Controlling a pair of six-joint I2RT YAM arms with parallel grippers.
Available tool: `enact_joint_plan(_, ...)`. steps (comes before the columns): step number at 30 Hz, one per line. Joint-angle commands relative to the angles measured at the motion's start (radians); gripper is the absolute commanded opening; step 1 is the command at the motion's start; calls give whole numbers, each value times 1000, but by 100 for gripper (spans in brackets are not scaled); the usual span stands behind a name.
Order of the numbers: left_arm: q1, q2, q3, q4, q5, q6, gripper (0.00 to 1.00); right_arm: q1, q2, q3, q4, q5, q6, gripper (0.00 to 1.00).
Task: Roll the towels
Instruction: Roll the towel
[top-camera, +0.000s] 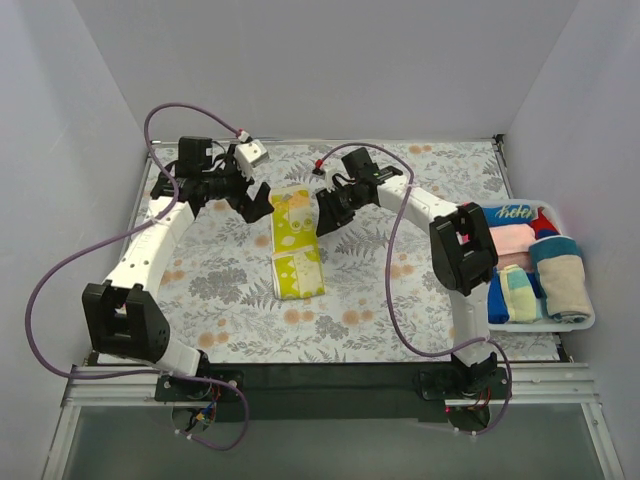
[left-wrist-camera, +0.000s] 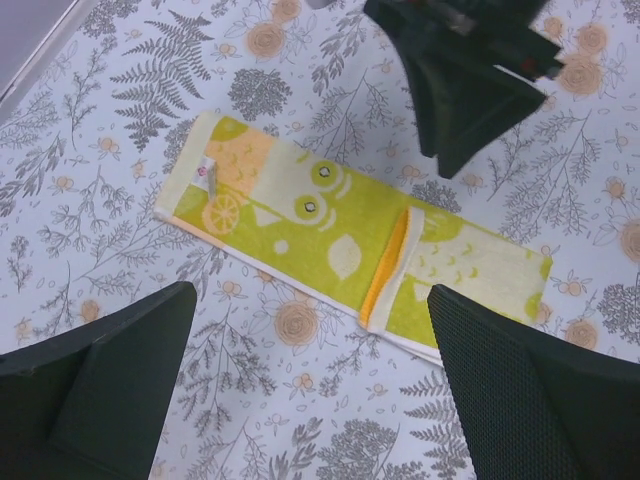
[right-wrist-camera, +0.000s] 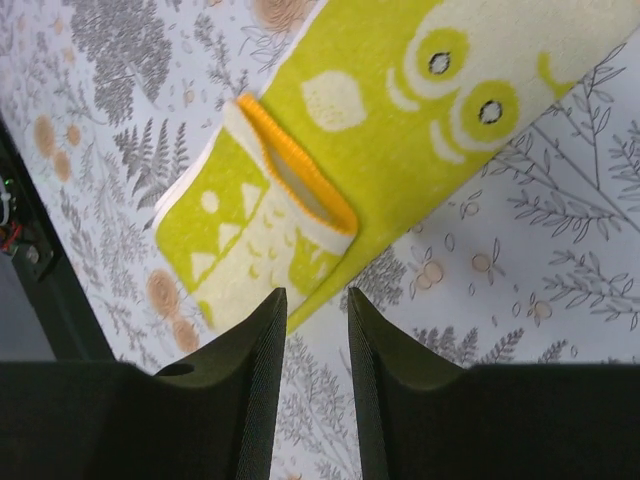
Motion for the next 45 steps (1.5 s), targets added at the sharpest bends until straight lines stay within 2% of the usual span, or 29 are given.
enact_joint_plan(1,7,-55,-63,-50,-36,9,98,19,82,93,-8,48,23,32)
enact_joint_plan(7,19,-138,-140,-70,-96,1,98,64,168,187,-8,71,22,34)
enact_joint_plan(13,23,-152,-157,-74,-117,1,98,85,199,189,-10,91,25,35)
enact_joint_plan(17,25,-145,-154,-65,-96,0,98,93,197,180,-10,122,23,40)
enact_joint_plan(30,25,-130,-143,-53,-80,-6,98,97,222,141,-11,116,33,40)
enact_joint_plan(34,25,-132,-146,-51,-85,-6,98,97,225,127,-14,88,36,36)
enact_joint_plan(37,25,-127,-146,-50,-79,-8,98,97,216,120,-18,83,36,28)
enact_joint_plan(40,25,-124,-147,-44,-71,-14,98,97,191,111,-16,82,36,11)
enact_joint_plan(43,25,-122,-146,-41,-68,-16,98,97,168,104,-18,83,37,1)
enact_joint_plan(45,25,-119,-146,-41,-66,-16,98,96,148,97,-18,86,37,1)
